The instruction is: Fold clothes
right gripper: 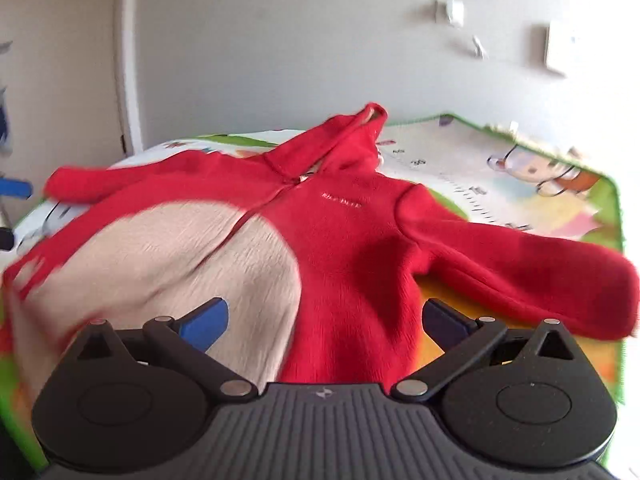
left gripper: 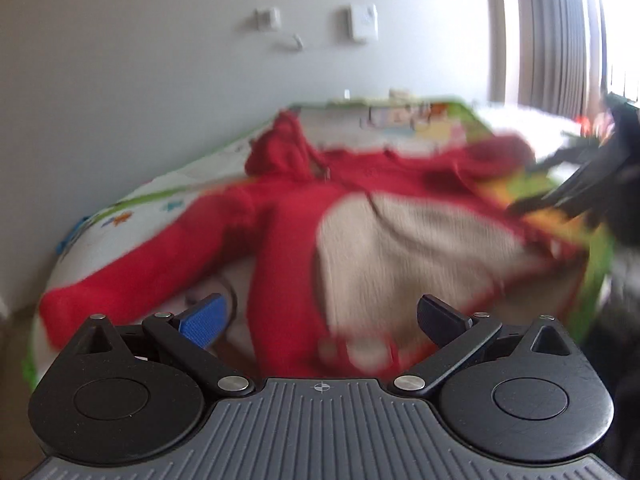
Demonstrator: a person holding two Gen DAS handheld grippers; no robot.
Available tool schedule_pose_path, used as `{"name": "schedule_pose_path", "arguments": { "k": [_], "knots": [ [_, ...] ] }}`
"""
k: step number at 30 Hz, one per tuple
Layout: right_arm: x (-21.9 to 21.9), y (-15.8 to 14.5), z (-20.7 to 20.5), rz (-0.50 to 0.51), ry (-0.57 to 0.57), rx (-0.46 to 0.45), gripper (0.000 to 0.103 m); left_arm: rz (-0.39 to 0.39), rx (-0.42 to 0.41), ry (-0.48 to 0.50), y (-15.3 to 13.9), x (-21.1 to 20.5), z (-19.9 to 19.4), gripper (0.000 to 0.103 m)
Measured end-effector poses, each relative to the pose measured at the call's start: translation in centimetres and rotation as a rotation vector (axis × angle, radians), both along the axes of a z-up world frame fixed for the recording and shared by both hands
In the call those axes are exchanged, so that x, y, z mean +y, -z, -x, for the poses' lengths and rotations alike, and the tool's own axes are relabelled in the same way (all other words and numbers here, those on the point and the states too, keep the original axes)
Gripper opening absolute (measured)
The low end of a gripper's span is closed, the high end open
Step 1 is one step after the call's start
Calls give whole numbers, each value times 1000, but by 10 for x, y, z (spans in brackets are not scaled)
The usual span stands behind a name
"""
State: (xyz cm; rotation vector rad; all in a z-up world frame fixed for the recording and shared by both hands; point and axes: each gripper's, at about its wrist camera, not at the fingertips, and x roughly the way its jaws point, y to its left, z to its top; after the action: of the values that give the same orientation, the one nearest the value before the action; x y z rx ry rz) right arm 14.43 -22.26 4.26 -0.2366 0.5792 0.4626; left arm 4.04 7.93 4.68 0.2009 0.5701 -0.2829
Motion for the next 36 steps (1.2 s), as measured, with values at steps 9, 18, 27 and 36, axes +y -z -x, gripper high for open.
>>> {"name": "schedule_pose_path", "arguments": {
  "k": [9, 18, 27, 36],
  "knots": [
    [3, 34, 77, 265, 81, -56, 103, -244, 46, -118, 35, -15, -2, 103],
    [-17, 10, 85, 365, 418, -323, 103, -293, -218, -231, -15, -14, 25, 103],
    [-46, 26, 98, 331, 421, -148, 103, -210, -4, 11, 16, -21, 44, 103],
    [-67, -50, 106, -200, 145, -18, 103, 246, -31, 196, -63, -6, -6, 103]
  ]
}}
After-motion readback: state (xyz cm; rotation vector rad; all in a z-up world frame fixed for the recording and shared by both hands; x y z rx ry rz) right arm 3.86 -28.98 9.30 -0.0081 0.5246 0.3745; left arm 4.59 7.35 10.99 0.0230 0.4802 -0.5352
